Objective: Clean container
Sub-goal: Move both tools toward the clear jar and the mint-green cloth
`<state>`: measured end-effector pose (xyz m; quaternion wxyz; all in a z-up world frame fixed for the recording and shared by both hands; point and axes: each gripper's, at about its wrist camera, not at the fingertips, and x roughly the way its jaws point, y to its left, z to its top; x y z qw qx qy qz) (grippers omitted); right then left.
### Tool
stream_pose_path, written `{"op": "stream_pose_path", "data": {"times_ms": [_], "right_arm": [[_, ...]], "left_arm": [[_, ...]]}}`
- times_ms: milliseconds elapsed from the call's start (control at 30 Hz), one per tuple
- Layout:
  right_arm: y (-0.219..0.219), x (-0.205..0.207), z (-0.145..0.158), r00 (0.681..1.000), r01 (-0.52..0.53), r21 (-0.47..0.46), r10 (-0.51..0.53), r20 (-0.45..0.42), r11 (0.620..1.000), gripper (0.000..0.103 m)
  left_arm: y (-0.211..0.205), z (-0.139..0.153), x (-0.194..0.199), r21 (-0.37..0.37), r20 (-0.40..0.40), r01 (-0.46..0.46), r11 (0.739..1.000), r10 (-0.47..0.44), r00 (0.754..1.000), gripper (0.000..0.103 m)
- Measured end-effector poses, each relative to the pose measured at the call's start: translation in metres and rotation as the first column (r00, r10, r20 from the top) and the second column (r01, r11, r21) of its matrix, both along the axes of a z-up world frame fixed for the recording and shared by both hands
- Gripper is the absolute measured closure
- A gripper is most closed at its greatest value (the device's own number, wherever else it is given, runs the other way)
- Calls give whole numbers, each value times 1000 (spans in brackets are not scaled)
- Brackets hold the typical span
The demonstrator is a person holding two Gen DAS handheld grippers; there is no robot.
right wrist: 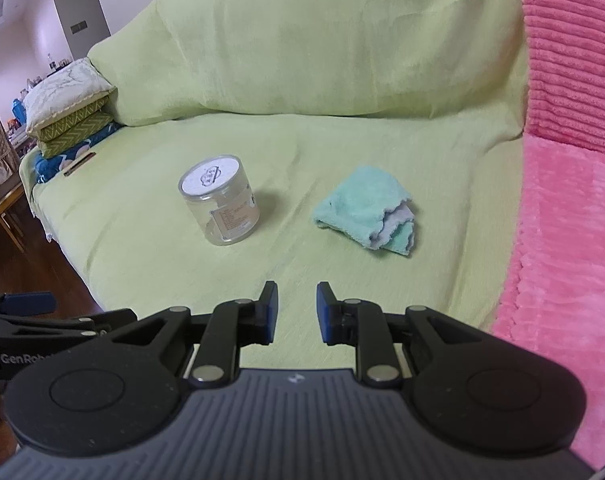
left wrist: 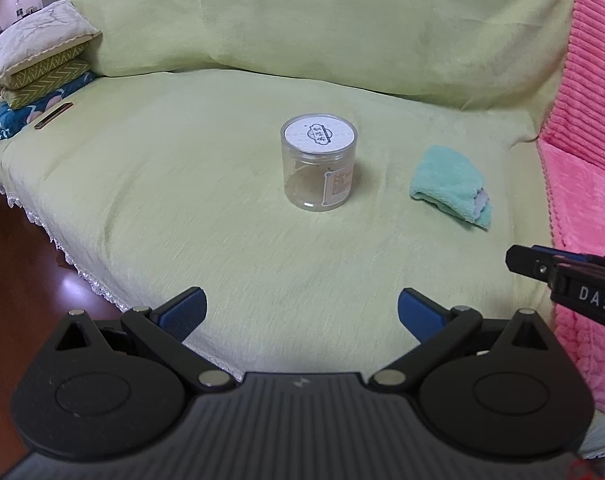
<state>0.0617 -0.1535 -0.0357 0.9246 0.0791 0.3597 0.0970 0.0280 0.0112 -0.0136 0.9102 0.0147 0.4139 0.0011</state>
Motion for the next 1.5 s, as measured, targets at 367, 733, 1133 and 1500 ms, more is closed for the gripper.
{"op": "stream_pose_path", "data": {"times_ms": [367,733,1133,1500], "right_arm": [[-1,19,-8,1000,-1,-12,1,-23,1000,84],[3,28,-16,999,23,-40,-24,-33,999,84],[4,30,-17,999,20,-57,-22,-47,998,80],[-2,40,-26,996,22,-7,-23,-90,1000,80]], "left_arm": [[7,-5,13,-34,-5,-15,999,15,1000,0],[10,-15,23,-59,-44,9,998,-11,999,1],[8,-23,26,10,-58,21,1000,-20,998,1],[6,-31,40,12,-88,49,999,-48,995,1]]}}
